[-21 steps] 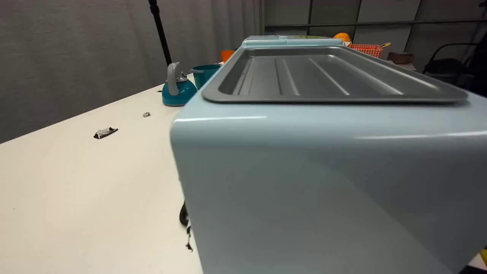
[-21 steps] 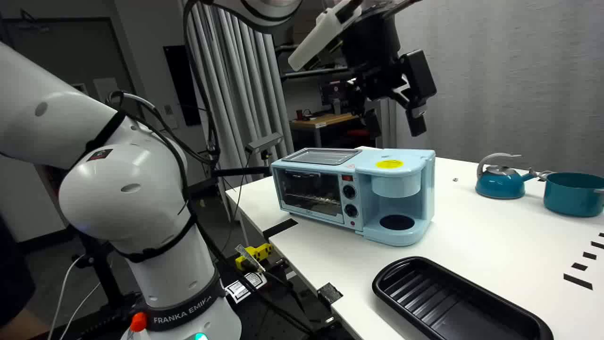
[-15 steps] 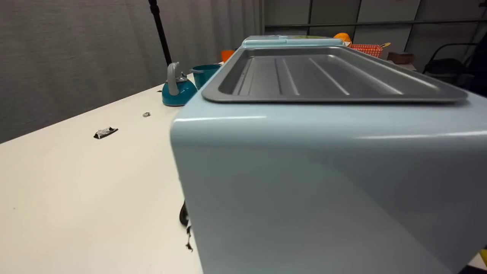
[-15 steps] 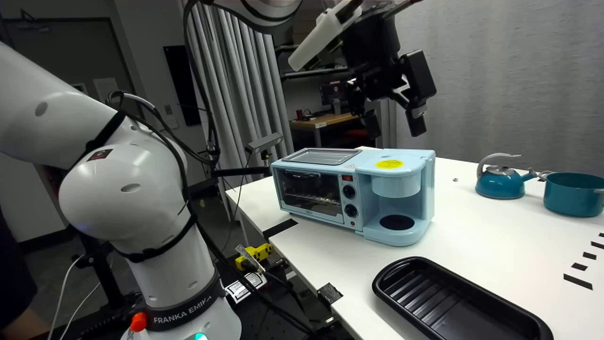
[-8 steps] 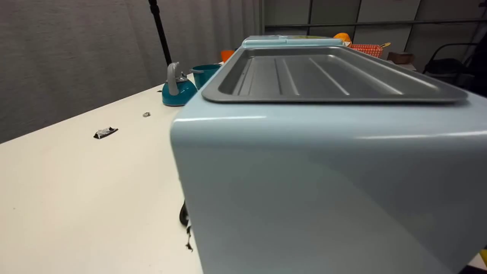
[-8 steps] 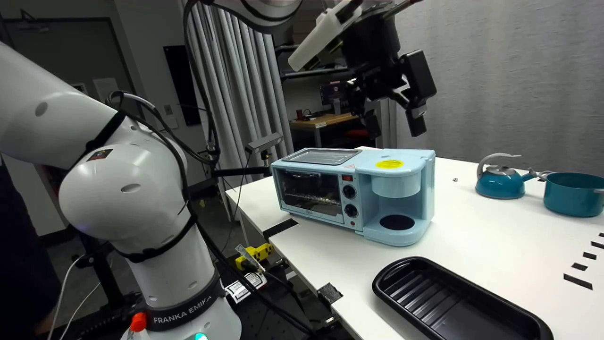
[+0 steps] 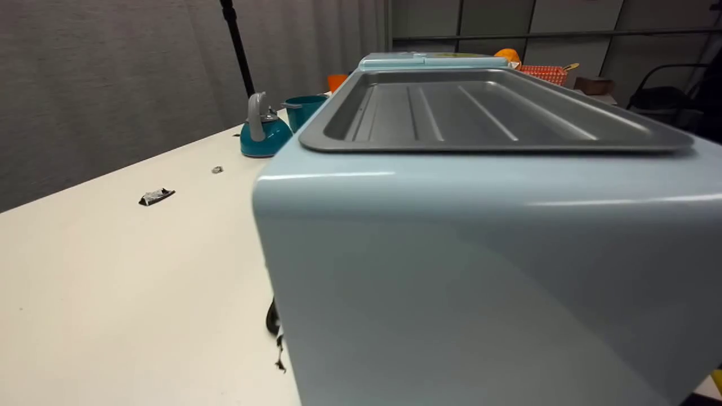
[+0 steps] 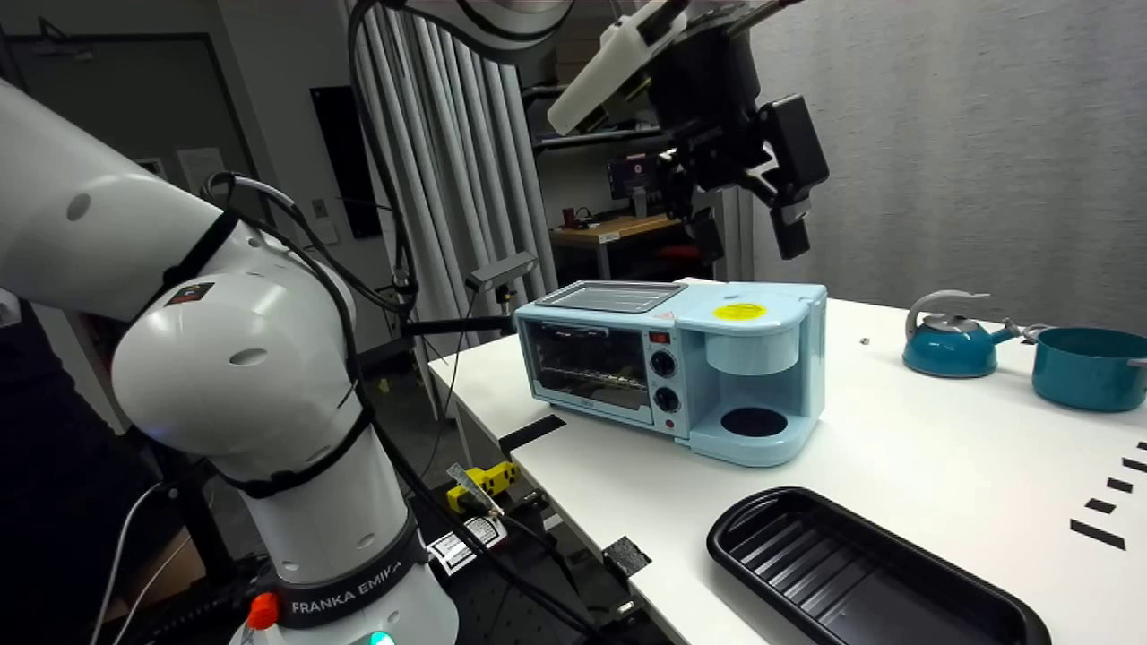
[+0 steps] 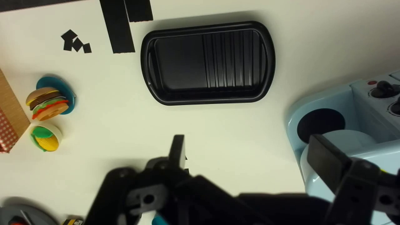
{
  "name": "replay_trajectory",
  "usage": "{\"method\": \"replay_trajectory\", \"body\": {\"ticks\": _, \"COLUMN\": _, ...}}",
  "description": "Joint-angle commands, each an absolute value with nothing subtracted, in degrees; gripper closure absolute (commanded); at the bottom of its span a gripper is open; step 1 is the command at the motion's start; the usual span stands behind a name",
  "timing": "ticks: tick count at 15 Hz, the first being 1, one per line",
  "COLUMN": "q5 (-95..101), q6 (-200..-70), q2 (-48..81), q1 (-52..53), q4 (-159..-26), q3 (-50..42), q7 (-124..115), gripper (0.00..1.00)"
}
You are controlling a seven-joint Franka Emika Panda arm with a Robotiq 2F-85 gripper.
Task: Press the button atop the toaster oven
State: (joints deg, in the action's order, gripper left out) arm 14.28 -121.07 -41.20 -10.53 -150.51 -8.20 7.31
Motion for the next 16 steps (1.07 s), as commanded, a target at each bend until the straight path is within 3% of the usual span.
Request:
{"method": "replay_trajectory", "body": {"ticks": 1, "q5": 14.3, "q6": -120.9, "q2": -41.2, "q1": -10.4, "q4": -150.4, "q3": -8.3, "q7": 7.2, "gripper": 0.00}}
{"method": "replay_trajectory", "body": {"ticks": 16, "q5": 14.1, "q6": -121.3, "q2": -41.2, "q1": -10.3, "q4": -150.4, "q3": -8.3, "q7": 7.0, "gripper": 0.00}}
